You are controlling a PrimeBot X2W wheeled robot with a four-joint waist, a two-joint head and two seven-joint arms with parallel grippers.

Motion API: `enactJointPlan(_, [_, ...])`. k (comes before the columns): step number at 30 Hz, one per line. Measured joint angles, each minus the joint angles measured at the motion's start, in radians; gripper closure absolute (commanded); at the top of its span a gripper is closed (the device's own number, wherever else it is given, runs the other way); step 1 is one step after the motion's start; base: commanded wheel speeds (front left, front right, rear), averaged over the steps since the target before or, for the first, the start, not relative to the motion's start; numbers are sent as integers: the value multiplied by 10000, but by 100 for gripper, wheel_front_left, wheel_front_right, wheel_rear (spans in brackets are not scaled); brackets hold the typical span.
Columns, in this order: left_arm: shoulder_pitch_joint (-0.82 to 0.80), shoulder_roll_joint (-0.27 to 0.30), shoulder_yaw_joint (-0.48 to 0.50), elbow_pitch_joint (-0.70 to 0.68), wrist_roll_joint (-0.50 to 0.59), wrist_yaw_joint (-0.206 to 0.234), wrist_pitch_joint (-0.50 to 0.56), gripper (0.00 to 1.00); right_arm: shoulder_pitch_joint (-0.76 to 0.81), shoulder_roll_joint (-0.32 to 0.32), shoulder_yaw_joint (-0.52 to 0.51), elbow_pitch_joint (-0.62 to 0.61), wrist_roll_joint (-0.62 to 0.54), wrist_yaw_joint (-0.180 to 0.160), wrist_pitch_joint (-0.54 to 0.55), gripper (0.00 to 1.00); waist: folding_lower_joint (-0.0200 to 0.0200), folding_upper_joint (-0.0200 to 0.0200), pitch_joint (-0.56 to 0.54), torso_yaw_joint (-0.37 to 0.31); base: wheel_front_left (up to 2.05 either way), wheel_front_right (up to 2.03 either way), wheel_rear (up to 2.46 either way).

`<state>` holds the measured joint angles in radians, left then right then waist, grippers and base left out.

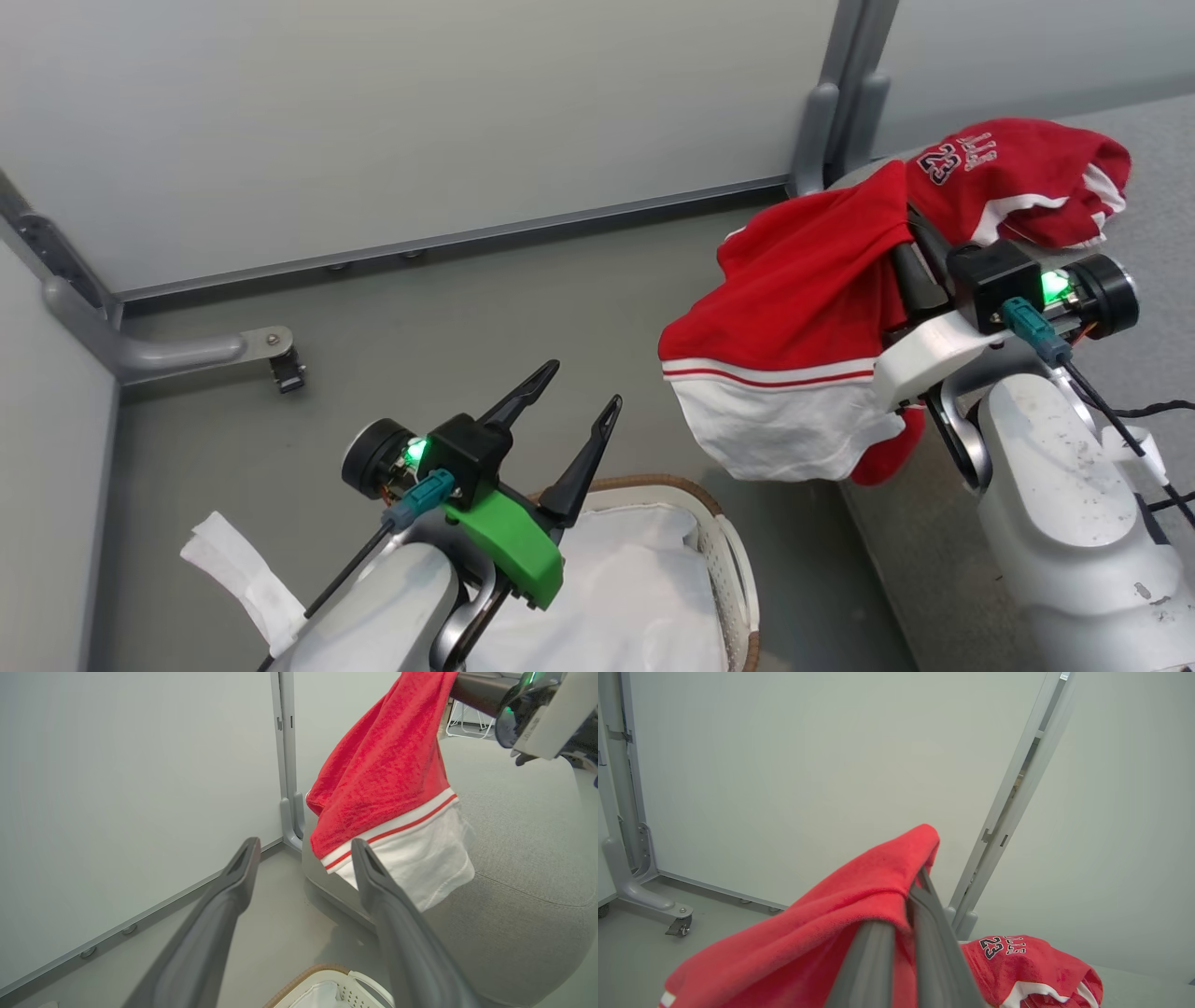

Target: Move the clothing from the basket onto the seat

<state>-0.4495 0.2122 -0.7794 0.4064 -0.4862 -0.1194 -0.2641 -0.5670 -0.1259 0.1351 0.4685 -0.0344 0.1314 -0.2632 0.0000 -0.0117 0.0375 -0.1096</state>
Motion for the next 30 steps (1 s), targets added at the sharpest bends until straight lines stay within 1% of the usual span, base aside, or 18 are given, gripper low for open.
enactJointPlan(3, [-17, -128, 48, -8, 205, -40, 0, 0, -58, -142, -211, -111, -8, 0, 0, 100, 0, 0, 157, -430, 0, 0, 0])
enactJointPlan(9, [-295, -270, 33, 44, 522, -84, 0, 0, -95, -203, -539, -311, -27, 0, 0, 100, 0, 0, 550, -1282, 0, 0, 0])
enactJointPlan(17, [-798, -316, -604, 23, 583, -96, 0, 0, -60, -107, -846, -489, -29, 0, 0, 100, 0, 0, 1244, -2231, 0, 0, 0])
enactJointPlan(24, [-1178, -251, -957, 58, 589, -96, 0, 0, -23, -40, -980, -554, -117, 0, 0, 100, 0, 0, 1882, -2584, 0, 0, 0])
enactJointPlan(27, [-1313, -196, -1062, 136, 587, -96, 0, 0, -258, -213, -876, -510, -476, 0, 0, 100, 0, 0, 2125, -2568, 0, 0, 0])
enactJointPlan(30, [-1393, -174, -1058, 169, 646, -96, 0, 0, -755, -332, -920, -426, -583, 0, 0, 100, 0, 0, 2265, -2400, 0, 0, 0])
